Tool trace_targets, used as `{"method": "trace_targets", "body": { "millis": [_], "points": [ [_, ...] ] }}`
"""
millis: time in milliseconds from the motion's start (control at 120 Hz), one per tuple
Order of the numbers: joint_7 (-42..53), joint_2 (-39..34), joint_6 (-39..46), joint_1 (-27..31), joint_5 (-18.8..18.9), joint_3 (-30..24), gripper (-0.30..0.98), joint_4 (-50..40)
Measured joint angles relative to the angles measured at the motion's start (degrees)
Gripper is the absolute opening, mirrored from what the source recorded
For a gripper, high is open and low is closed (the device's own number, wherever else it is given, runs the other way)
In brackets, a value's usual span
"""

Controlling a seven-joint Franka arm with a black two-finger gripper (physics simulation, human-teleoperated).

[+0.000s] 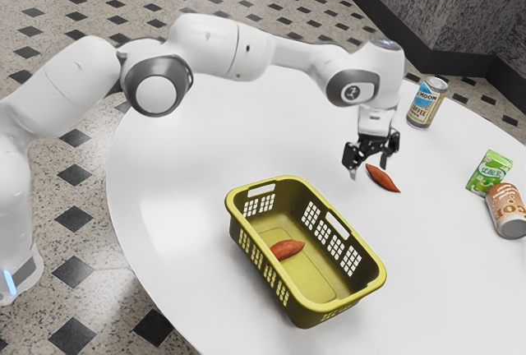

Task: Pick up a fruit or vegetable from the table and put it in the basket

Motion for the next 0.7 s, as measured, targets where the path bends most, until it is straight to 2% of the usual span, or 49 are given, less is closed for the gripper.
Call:
{"method": "trace_targets", "body": {
  "millis": [133, 392, 700],
  "points": [
    [0.40, 0.20, 0.78, 0.07, 0.69, 0.41, 0.68, -0.04],
    [0.78, 4.90, 13.99, 0.98, 6.23, 1.61, 0.69, 1.21],
    [1.14, 7.32, 19.61, -0.02, 7.43, 1.48, 0.69, 1.23]
  ]
}}
